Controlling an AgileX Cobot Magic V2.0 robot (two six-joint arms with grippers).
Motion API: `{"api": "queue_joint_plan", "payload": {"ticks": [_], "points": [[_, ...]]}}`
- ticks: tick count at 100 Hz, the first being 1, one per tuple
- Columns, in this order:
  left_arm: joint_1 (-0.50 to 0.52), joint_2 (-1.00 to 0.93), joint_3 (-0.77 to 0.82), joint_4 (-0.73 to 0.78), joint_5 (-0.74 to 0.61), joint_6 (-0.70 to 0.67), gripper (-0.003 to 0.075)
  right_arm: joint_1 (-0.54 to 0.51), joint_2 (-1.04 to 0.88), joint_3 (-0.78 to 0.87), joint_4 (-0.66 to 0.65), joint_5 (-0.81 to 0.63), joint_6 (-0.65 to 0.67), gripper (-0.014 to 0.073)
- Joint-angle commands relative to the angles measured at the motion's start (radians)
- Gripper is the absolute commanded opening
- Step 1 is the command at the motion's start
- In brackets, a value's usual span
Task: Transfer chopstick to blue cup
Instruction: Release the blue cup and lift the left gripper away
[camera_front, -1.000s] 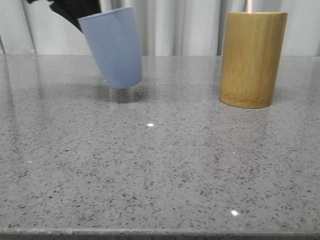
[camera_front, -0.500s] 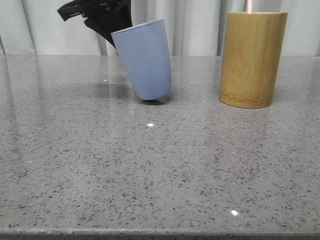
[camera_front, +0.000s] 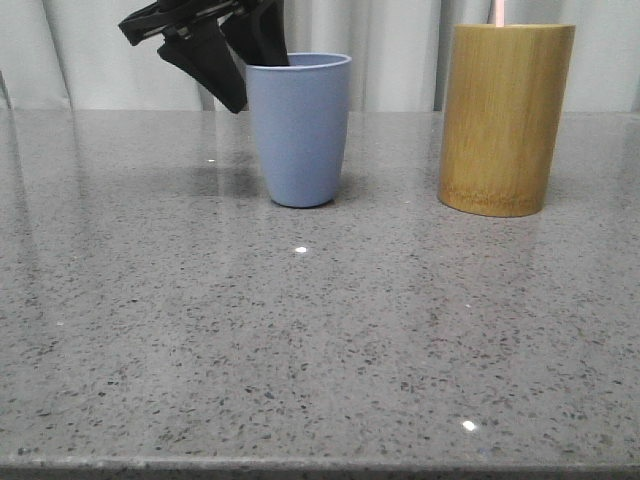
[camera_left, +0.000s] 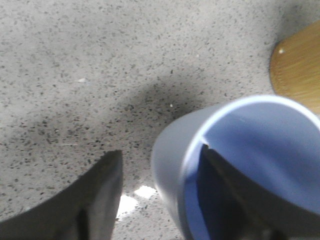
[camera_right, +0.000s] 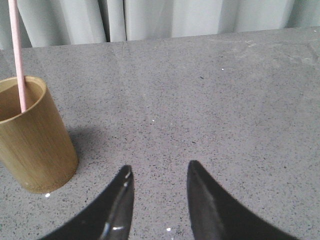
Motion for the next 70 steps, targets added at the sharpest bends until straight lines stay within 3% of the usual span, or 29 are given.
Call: {"api": "queue_joint_plan", "payload": {"ticks": [1,42,59,70], "points": [[-0.007,-0.053,-0.037,-0.043,-0.042,-0.011,0.0394,-0.004,0.012,-0.037,-0.005,-0.073,-0.005,0.0286],[-0.005,-0.159,-0.070,-0.045,-0.062,-0.011,0.0410,-0.004,0.012,-0.037,-0.006,-0.071,-0.005,0.0286],[-0.005,-0.257,-0.044,0.055,-0.088,-0.018,0.0395,-0.004,0.015,-0.047,-0.006,-0.060,-0.006,0.0286],[-0.001,-0.351,0.050,0.175,-0.134,-0.097,0.0375,0.002,0.037,-0.069,-0.006,-0.038,-0.006,0.0286]]}}
